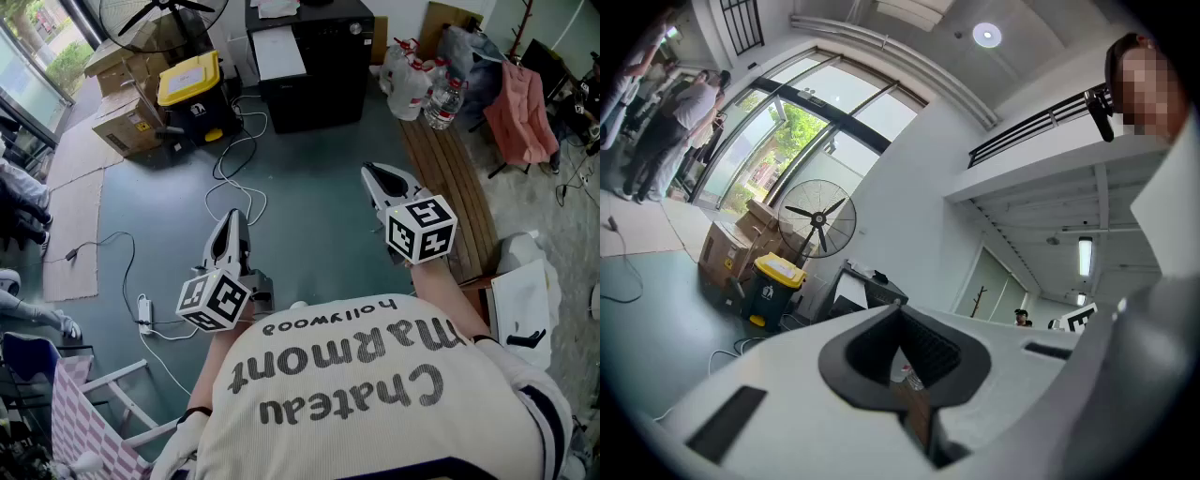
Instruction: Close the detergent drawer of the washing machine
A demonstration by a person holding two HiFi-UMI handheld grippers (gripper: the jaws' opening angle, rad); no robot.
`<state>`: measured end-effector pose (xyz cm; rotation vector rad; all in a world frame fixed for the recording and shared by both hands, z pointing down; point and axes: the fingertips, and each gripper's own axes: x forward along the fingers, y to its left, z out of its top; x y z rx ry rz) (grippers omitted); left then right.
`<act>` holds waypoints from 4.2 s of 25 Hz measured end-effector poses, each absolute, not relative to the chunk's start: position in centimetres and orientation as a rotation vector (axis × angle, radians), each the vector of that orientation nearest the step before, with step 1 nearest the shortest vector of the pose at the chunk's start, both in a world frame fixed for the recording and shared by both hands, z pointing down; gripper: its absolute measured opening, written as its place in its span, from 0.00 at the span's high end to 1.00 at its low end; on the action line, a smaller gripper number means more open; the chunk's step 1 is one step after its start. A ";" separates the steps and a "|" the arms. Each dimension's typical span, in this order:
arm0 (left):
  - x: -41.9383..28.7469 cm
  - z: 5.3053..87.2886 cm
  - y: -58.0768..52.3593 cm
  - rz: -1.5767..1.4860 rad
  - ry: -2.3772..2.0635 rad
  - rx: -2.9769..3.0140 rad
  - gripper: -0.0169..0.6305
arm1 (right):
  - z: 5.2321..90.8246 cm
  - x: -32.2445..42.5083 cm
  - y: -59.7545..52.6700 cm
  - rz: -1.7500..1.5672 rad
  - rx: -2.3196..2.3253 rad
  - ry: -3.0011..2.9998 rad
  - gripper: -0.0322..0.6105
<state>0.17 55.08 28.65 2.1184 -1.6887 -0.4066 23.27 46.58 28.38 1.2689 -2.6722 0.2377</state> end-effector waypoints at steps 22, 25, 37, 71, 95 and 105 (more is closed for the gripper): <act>-7.8 30.9 50.9 -0.320 -1.614 2.154 0.96 | 32.3 16.2 43.1 0.457 1.376 -2.610 0.90; -9.7 32.2 50.5 -0.302 -1.617 2.113 0.96 | 33.6 14.2 43.3 0.474 1.339 -2.575 0.90; -10.4 37.7 47.7 -0.208 -1.473 2.031 0.96 | 38.7 11.3 40.9 0.570 1.264 -2.440 0.90; -5.9 37.0 20.5 -0.213 -1.627 2.012 0.96 | 39.4 14.5 10.8 0.697 1.158 -2.568 0.90; -10.2 46.3 11.5 -0.092 -1.571 1.841 0.96 | 54.9 11.4 2.8 1.327 1.144 -2.364 0.90; -15.6 48.5 6.7 -0.002 -1.589 1.814 0.96 | 59.7 7.5 -2.8 1.501 1.177 -2.389 0.89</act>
